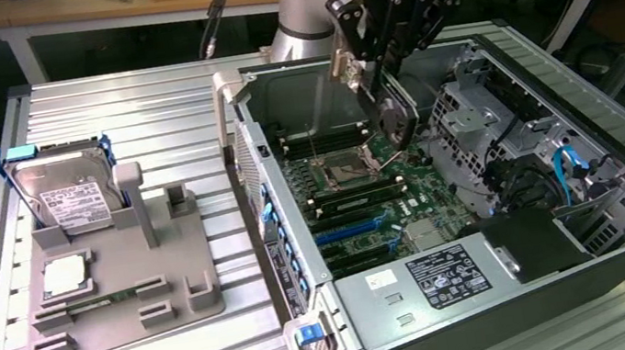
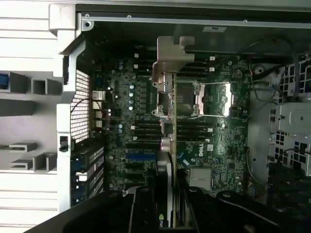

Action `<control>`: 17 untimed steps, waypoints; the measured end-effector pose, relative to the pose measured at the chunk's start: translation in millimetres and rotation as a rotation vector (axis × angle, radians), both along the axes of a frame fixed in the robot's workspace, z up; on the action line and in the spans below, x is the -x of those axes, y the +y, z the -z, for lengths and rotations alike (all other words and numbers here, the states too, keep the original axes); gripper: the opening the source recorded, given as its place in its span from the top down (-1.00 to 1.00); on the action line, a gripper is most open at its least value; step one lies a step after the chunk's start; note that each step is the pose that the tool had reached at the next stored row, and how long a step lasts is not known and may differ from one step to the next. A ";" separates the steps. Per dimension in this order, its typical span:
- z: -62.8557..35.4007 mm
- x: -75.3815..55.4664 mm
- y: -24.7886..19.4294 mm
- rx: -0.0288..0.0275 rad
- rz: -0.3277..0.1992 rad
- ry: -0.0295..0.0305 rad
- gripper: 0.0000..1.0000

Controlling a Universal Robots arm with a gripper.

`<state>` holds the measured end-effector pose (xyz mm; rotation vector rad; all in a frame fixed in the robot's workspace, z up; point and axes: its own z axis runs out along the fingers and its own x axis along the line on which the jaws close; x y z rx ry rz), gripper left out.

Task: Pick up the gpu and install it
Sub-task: 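Pick up the gpu and move the gpu toward the slot, then insert the gpu into the slot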

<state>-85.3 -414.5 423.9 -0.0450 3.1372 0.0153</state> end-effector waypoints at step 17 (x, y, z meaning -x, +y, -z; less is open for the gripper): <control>0.7 -22.0 -0.2 -0.0002 -0.062 -0.0064 0.47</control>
